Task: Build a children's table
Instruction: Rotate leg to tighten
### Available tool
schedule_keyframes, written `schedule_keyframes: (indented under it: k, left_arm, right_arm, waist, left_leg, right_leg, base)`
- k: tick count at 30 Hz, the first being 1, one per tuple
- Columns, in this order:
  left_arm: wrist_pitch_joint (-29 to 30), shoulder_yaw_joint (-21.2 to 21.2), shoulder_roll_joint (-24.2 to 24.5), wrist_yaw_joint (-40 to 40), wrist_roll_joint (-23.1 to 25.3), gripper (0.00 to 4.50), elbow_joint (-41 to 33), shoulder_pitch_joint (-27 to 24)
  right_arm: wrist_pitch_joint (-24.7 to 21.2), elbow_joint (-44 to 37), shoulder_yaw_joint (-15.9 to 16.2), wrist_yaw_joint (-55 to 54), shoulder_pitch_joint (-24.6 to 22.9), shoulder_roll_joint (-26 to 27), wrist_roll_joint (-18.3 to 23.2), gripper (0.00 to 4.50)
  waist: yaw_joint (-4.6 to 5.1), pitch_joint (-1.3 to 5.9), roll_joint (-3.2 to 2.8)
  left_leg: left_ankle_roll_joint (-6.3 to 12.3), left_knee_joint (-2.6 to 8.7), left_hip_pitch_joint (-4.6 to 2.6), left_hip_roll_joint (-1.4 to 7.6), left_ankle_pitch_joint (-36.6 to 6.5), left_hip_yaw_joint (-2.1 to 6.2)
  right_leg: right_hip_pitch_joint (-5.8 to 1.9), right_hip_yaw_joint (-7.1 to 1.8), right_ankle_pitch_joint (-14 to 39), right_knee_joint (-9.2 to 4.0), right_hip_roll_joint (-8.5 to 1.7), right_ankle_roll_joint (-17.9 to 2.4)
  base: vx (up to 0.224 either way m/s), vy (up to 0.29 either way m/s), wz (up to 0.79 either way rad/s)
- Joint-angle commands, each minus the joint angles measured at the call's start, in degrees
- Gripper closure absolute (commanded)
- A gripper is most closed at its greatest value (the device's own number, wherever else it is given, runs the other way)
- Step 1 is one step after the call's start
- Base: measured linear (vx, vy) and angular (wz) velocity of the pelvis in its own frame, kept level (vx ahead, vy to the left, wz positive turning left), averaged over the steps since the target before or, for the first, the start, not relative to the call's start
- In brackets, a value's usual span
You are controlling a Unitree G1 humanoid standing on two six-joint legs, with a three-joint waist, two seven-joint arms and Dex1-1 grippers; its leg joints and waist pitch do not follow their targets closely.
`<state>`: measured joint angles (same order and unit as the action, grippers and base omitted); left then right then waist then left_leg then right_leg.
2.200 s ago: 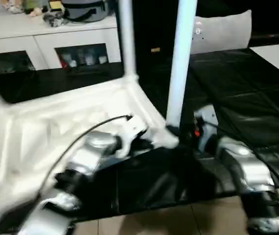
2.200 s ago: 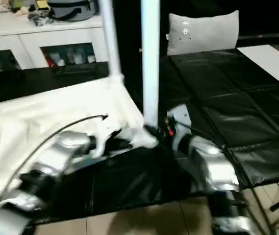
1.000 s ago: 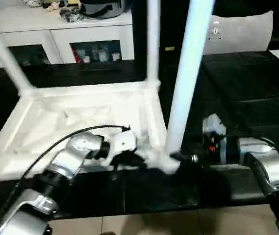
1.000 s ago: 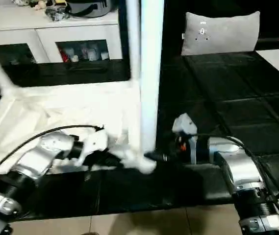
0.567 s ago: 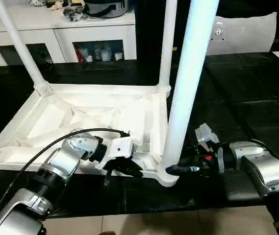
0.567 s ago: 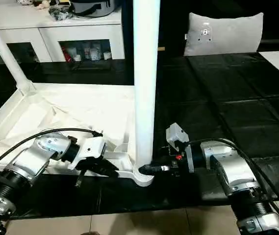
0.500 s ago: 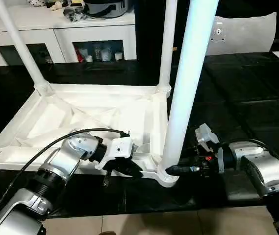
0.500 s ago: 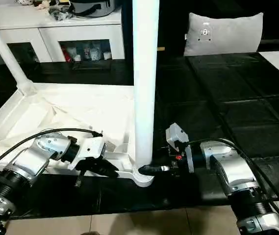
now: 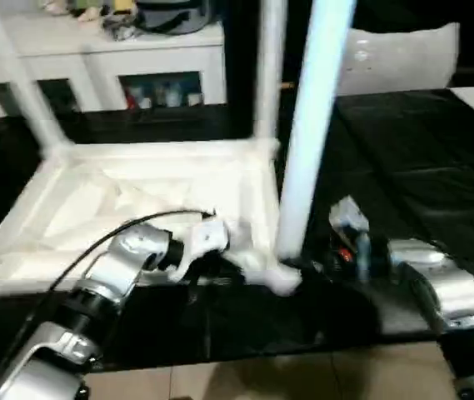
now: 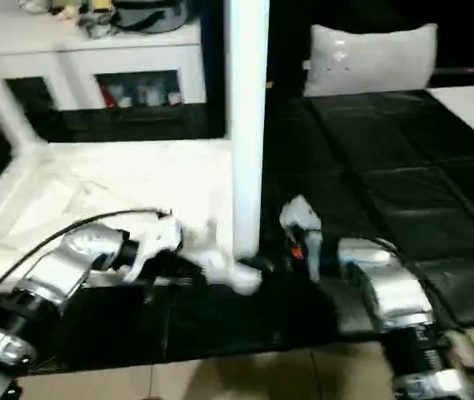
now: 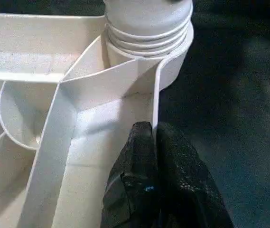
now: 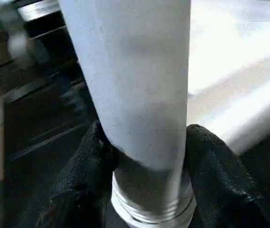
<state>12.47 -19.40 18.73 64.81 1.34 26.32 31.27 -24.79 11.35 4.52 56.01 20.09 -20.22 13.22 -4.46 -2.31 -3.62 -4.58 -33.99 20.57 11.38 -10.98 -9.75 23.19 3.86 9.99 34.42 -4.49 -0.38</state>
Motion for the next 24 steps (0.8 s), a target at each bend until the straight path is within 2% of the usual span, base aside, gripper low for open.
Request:
schedule_keyframes:
  k: [1,2,3,5,6,7,8,9,10,12,13,16,18,21,22,23,24]
  left_arm:
    - [1.6,-1.8,-3.7,-2.1,-1.3,4.50,-1.6,0.7]
    - [3.9,-0.9,-5.6,-5.4,-1.1,4.50,-1.5,1.3]
    - [6.7,0.5,-8.6,-10.3,-1.0,4.50,-0.9,2.2]
    - [8.6,1.9,-11.8,-15.3,-0.9,4.50,0.4,3.3]
    - [8.8,2.3,-12.7,-16.7,-0.7,4.50,0.7,3.5]
    - [8.9,2.5,-13.2,-17.6,-0.6,4.50,0.9,3.7]
    - [8.8,2.9,-14.1,-19.0,-0.4,4.50,1.4,3.9]
    - [8.4,3.2,-15.0,-20.8,0.3,4.50,1.8,4.3]
    - [7.9,3.0,-15.0,-20.9,0.6,4.50,1.8,4.4]
    - [7.0,2.0,-14.1,-19.4,1.1,4.50,1.1,4.2]
    - [6.5,1.7,-13.5,-18.7,1.4,4.50,0.9,4.0]
    - [6.1,1.6,-12.5,-18.2,2.1,4.50,0.6,3.6]
    - [4.9,1.6,-11.0,-17.5,2.2,4.50,0.9,3.4]
    - [3.8,1.6,-9.9,-17.0,2.4,4.50,1.3,3.2]
    - [1.8,1.6,-8.6,-15.6,2.1,4.50,1.8,3.3]
    - [1.8,1.6,-8.6,-15.6,2.1,4.50,1.8,3.3]
    - [-0.6,1.4,-6.7,-12.6,1.7,4.50,2.1,3.1]
  right_arm:
    - [-3.0,-0.2,2.0,-6.2,0.9,2.9,-1.5,2.55]
    - [-4.8,0.8,0.5,-11.8,1.4,5.3,-2.4,2.55]
    - [-5.9,2.1,-0.9,-19.3,2.0,8.1,-4.3,2.55]
    - [-4.7,3.9,-1.2,-25.7,2.4,10.5,-6.8,2.55]
    - [-4.1,4.2,-1.2,-27.0,2.4,11.1,-7.2,2.55]
    - [-3.8,4.4,-1.3,-27.8,2.4,11.6,-7.4,2.55]
    - [-3.4,4.5,-1.8,-28.6,2.5,12.5,-6.9,2.55]
    - [-2.1,4.4,-2.3,-29.5,2.5,13.7,-6.6,2.23]
    - [-1.7,4.3,-2.3,-29.6,2.6,13.9,-6.7,2.03]
    - [-1.1,3.5,-2.5,-28.8,2.6,14.1,-6.0,2.03]
    - [-0.6,3.2,-2.7,-28.0,2.5,13.8,-5.5,1.86]
    - [-0.2,1.9,-3.3,-26.8,2.2,13.9,-4.7,1.64]
    - [1.4,1.5,-3.1,-23.9,1.8,11.9,-4.1,1.47]
    - [3.3,1.7,-2.4,-20.9,1.4,9.8,-4.1,1.22]
    - [5.9,2.5,-2.5,-17.2,1.2,7.6,-3.8,1.19]
    - [5.9,2.5,-2.5,-17.2,1.2,7.6,-3.8,1.17]
    - [7.0,3.0,-3.3,-12.2,1.2,5.0,-2.2,0.94]
  waist:
    - [-0.11,2.91,1.24]
    - [0.11,2.85,1.20]
    - [0.98,2.80,1.08]
    - [1.46,2.93,1.06]
    - [1.53,3.05,1.09]
    - [1.68,3.08,0.96]
    - [1.64,3.22,0.76]
    - [1.69,3.38,0.88]
    - [1.58,3.48,0.73]
    - [1.55,3.56,0.84]
    - [1.50,3.55,0.83]
    - [1.35,3.48,0.76]
    - [1.32,3.43,0.89]
    - [0.90,3.52,0.68]
    - [0.65,3.49,1.02]
    - [0.59,3.45,0.92]
    - [0.37,3.50,1.05]
  left_leg:
    - [0.79,4.37,0.24,0.81,-12.0,0.47]
    - [0.81,4.39,0.09,0.78,-12.8,0.46]
    - [0.46,4.21,-0.11,0.58,-13.5,0.33]
    - [0.23,4.10,-0.09,0.37,-13.1,0.40]
    - [0.56,4.10,-0.09,0.34,-12.9,0.47]
    - [1.18,4.20,0.23,0.40,-12.4,0.48]
    - [1.40,4.13,0.17,0.43,-12.1,0.46]
    - [1.95,4.10,0.34,0.51,-11.1,0.45]
    - [2.31,4.06,0.34,0.61,-10.3,0.46]
    - [2.95,3.98,0.49,0.60,-9.6,0.40]
    - [3.27,3.98,0.47,0.64,-9.0,0.36]
    - [3.59,4.00,0.49,0.72,-9.0,0.32]
    - [3.52,4.05,0.46,0.79,-9.4,0.34]
    - [3.60,3.96,0.33,0.99,-9.4,0.30]
    - [3.69,3.97,0.41,0.97,-9.1,0.27]
    - [3.78,3.98,0.43,0.98,-9.5,0.26]
    - [3.97,3.93,0.43,0.99,-9.3,0.28]
  right_leg:
    - [-2.90,-1.74,27.0,-5.43,-3.28,-6.2]
    - [-2.77,-1.73,27.8,-5.61,-3.26,-6.0]
    - [-2.55,-1.77,28.6,-5.86,-3.16,-6.1]
    - [-2.56,-1.62,29.1,-6.07,-3.16,-5.8]
    - [-2.64,-1.63,28.4,-6.11,-3.12,-5.7]
    - [-2.84,-1.67,26.4,-6.07,-3.05,-5.9]
    - [-2.82,-1.71,25.2,-5.99,-3.07,-6.2]
    - [-2.96,-1.78,22.2,-5.73,-3.04,-7.0]
    - [-3.01,-1.82,19.4,-5.43,-3.03,-8.0]
    - [-3.22,-1.87,16.4,-5.12,-3.06,-9.2]
    - [-3.28,-1.87,15.0,-5.01,-3.05,-9.8]
    - [-3.40,-1.89,15.1,-4.98,-3.19,-10.0]
    - [-3.42,-1.88,15.5,-5.01,-3.18,-10.0]
    - [-3.26,-1.99,14.8,-4.91,-3.26,-10.3]
    - [-3.31,-1.95,14.6,-4.88,-3.23,-10.2]
    - [-3.27,-1.98,15.0,-4.87,-3.32,-10.3]
    - [-3.32,-1.97,15.0,-4.87,-3.37,-10.2]
  base:
    - [0.000,0.000,0.00]
    - [0.000,0.000,0.00]
    - [0.000,0.000,0.00]
    - [0.000,0.000,0.00]
    - [0.000,0.000,0.00]
    - [0.000,0.000,0.00]
    - [0.000,0.000,0.00]
    - [0.000,0.000,0.00]
    - [0.000,0.000,0.00]
    - [0.000,0.000,0.00]
    - [0.000,0.000,0.00]
    - [0.000,0.000,0.00]
    - [0.000,0.000,0.00]
    - [0.000,0.000,0.00]
    - [0.000,0.000,0.00]
    - [0.000,0.000,0.00]
    - [0.000,0.000,0.00]
